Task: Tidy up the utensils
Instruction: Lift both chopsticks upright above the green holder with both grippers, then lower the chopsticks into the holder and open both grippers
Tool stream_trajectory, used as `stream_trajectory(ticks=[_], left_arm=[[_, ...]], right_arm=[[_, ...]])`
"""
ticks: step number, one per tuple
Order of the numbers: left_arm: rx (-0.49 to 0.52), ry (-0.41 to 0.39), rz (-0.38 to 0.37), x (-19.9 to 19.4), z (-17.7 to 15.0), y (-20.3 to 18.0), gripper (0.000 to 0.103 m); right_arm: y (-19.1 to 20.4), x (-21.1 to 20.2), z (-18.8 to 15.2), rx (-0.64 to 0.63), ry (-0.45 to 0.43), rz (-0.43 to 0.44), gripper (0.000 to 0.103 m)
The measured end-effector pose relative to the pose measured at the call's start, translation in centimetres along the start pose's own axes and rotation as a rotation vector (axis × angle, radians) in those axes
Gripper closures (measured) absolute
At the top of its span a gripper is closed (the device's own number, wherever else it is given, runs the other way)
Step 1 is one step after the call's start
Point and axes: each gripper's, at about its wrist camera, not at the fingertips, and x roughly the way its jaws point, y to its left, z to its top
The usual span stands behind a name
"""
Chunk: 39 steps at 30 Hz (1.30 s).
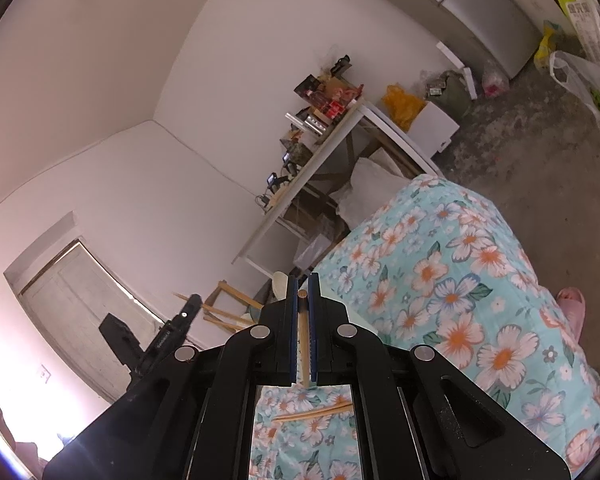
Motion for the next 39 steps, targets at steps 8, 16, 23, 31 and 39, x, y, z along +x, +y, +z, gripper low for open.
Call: stream_trajectory(ticks=[8, 16, 23, 31, 39], left_arm=[[-0.033, -0.029, -0.027, -1.8, -0.6, 0.2, 0.058], [-0.069, -0.045, -0.03, -4.9, -1.4, 1.1, 0.043], [-0.149, 0.043, 0.007, -6.5, -4.9, 3.5, 0.038], [-0.25, 0.115, 0.077, -7.3, -8.8, 6.8, 0.038], [-0.278, 0.115, 0.094, -7.5, -10.3, 8.1, 0.038]], right_arm=[[0.4, 0.1, 0.0, -0.014, 0.002, 0.002, 0.1], [2.3, -0.8, 0.3, -0.078, -0.024, 0.015, 0.1], [4.2, -2.0, 1.1, -0.123, -0.046, 0.062, 0.1], [8.5, -1.9, 3.8, -0.198, -0.057, 0.179, 0.1], [14.4, 1.2, 5.3, -0.385, -0.062, 0.204, 0.1]])
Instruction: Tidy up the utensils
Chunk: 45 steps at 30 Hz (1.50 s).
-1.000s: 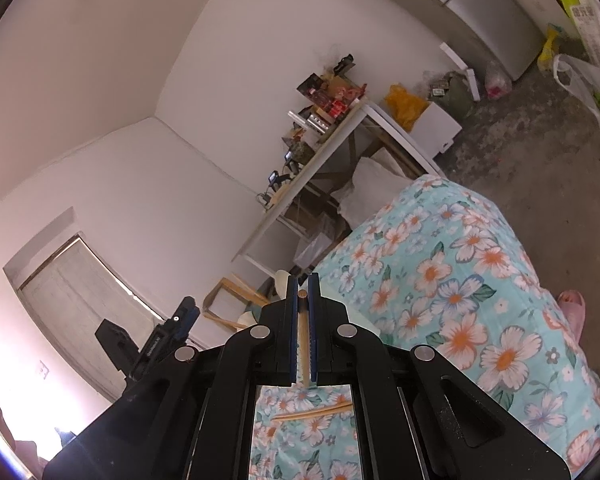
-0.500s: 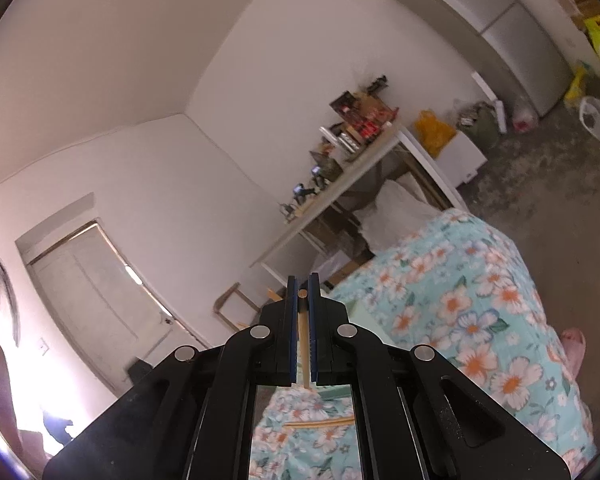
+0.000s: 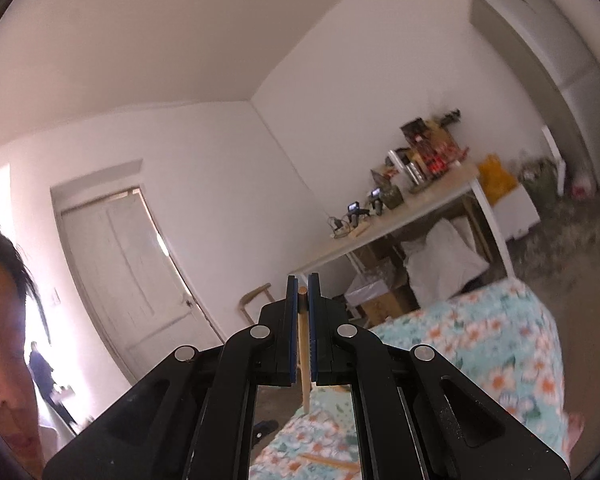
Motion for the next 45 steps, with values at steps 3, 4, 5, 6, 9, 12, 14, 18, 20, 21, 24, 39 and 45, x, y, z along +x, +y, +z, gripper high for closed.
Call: stream_trajectory(ticks=[3, 4, 5, 6, 9, 12, 14, 18, 20, 21, 24, 39, 45], left_arm=[[-0.011, -0.001, -0.003, 0.3, -0.1, 0.5, 0.038], [-0.016, 0.0, -0.003, 0.4, -0.2, 0.7, 0.038], [-0.023, 0.001, -0.003, 0.5, -0.2, 1.0, 0.038], [-0.027, 0.001, -0.003, 0.5, -0.3, 1.3, 0.038], [-0.038, -0.003, 0.002, 0.6, -0.5, 2.0, 0.038], [-0.052, -0.013, 0.01, 0.5, -0.5, 2.8, 0.038], [-0.062, -0.015, 0.015, 0.5, -0.5, 3.3, 0.038], [-0.075, -0.01, 0.025, 0.7, -0.6, 4.1, 0.038], [-0.08, -0.007, 0.026, 0.7, -0.8, 4.3, 0.038], [-0.081, -0.007, 0.028, 0.7, -0.8, 4.4, 0.038], [-0.083, -0.005, 0.029, 0.8, -0.9, 4.6, 0.038], [-0.087, 0.001, 0.018, 0.8, -1.0, 4.4, 0.038], [-0.082, 0.011, 0.009, 0.9, -1.0, 3.8, 0.038]], right_arm=[[1.1, 2.1, 0.7, -0.062, 0.016, -0.004, 0.1], [1.4, 2.8, 0.8, -0.078, 0.021, -0.007, 0.1], [1.7, 3.5, 0.9, -0.093, 0.027, -0.012, 0.1], [1.9, 4.5, 1.1, -0.114, 0.037, -0.019, 0.1], [2.4, 6.0, 1.1, -0.161, 0.053, -0.041, 0.1], [2.6, 7.7, 0.8, -0.217, 0.071, -0.082, 0.1], [2.6, 8.3, 0.4, -0.236, 0.083, -0.097, 0.1], [2.5, 10.6, -0.8, -0.303, 0.114, -0.141, 0.1], [2.7, 11.6, -2.1, -0.359, 0.137, -0.166, 0.1], [2.9, 12.0, -2.7, -0.386, 0.146, -0.175, 0.1], [3.1, 13.7, -5.0, -0.458, 0.194, -0.193, 0.1], [2.1, 11.5, -6.4, -0.395, 0.229, -0.161, 0.083], [1.4, 8.5, -7.7, -0.337, 0.231, -0.173, 0.065]])
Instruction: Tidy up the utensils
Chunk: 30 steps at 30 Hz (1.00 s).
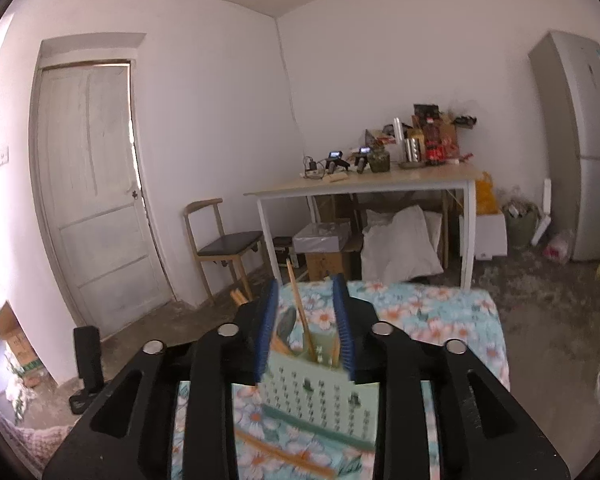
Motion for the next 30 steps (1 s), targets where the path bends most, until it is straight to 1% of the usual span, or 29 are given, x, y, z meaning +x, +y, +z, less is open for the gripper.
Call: stream_trajectory(ticks=[1, 2, 3, 4, 5, 7, 8, 10, 11, 13, 15, 16, 18, 21, 25, 30], left_arm=[[0.0, 0.003, -0.004, 0.0, 0.0, -0.1, 0.038], [0.001, 0.005, -0.008, 0.1, -0.1, -0.3, 0.038], [0.002, 0.007, -0.011, 0.1, -0.1, -0.4, 0.038], [0.004, 0.01, -0.014, 0.1, -0.2, -0.5, 0.038], [0.006, 0.017, -0.02, 0.1, -0.2, -0.8, 0.038], [0.017, 0.034, -0.035, 0.2, -0.4, -1.2, 0.038], [0.023, 0.043, -0.038, 0.3, -0.6, -1.3, 0.038], [0.039, 0.069, -0.048, 0.4, -1.0, -1.7, 0.038], [0.048, 0.088, -0.051, 0.6, -1.3, -1.9, 0.037], [0.066, 0.122, -0.052, 0.9, -1.8, -2.3, 0.037], [0.09, 0.162, -0.041, 1.4, -2.5, -2.7, 0.037], [0.098, 0.181, -0.036, 1.6, -2.8, -3.0, 0.037], [0.109, 0.207, -0.025, 1.9, -3.3, -3.2, 0.037], [0.121, 0.228, -0.005, 2.1, -4.1, -3.7, 0.036], [0.102, 0.263, 0.029, 2.6, -5.0, -3.6, 0.035], [0.072, 0.315, 0.06, 3.3, -6.0, -3.1, 0.035]], right_arm=[[-0.2, -0.3, -0.8, 0.02, 0.012, 0.002, 0.061], [-0.5, -0.5, -1.8, 0.044, 0.027, 0.003, 0.051], [-0.6, -0.5, -2.6, 0.061, 0.041, 0.001, 0.045], [-0.7, -0.4, -4.0, 0.082, 0.069, -0.009, 0.036], [-0.6, -0.3, -5.0, 0.092, 0.09, -0.021, 0.033], [-0.5, 0.6, -8.4, 0.121, 0.182, -0.064, 0.03], [-0.3, 1.2, -10.2, 0.118, 0.237, -0.101, 0.027], [0.3, 2.3, -13.3, 0.095, 0.321, -0.183, 0.026], [0.6, 2.9, -14.5, 0.089, 0.358, -0.206, 0.025], [0.7, 4.3, -17.7, 0.088, 0.461, -0.27, 0.024], [0.9, 5.1, -19.8, 0.082, 0.514, -0.319, 0.021], [0.7, 5.0, -20.5, 0.082, 0.521, -0.332, 0.02], [0.7, 5.5, -21.6, 0.061, 0.538, -0.386, 0.015], [0.7, 5.6, -22.8, 0.043, 0.539, -0.398, 0.009], [0.9, 5.4, -23.6, 0.022, 0.522, -0.416, 0.008], [0.9, 5.3, -23.9, 0.043, 0.495, -0.412, 0.008]])
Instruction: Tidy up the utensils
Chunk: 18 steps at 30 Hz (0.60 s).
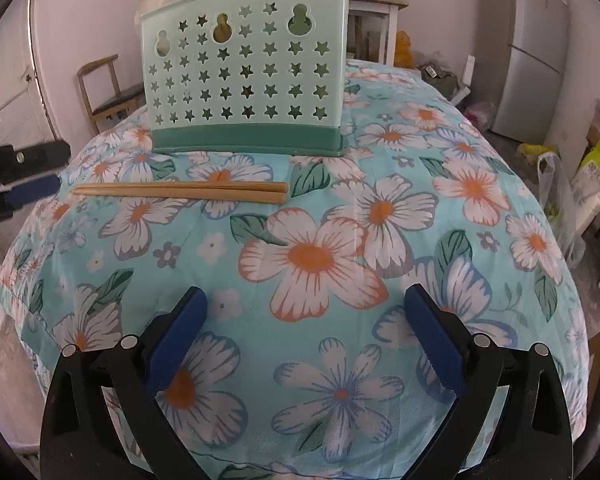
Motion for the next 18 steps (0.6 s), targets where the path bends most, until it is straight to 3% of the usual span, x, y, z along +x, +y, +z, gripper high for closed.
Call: stream_trajectory(ticks=[5, 10, 13, 18], left_arm=[[-0.042, 0.035, -0.014, 0.6, -0.5, 0.5, 0.035], [-0.164, 0.057, -0.059, 1.1, -0.8, 1.7, 0.035], [-0.285, 0.066, -0.104, 1.4, -0.8, 3.2, 0.036], [-0.57, 0.073, -0.217, 2.5, -1.2, 7.3, 0.05]], right_arm=[[-0.1, -0.1, 0.0, 0.002, -0.01, 0.004, 0.008], [-0.1, -0.1, -0.2, 0.001, -0.023, 0.01, 0.008], [0.0, -0.2, -0.2, -0.001, -0.029, 0.012, 0.008], [0.0, -0.1, -0.1, -0.003, -0.032, 0.016, 0.008]])
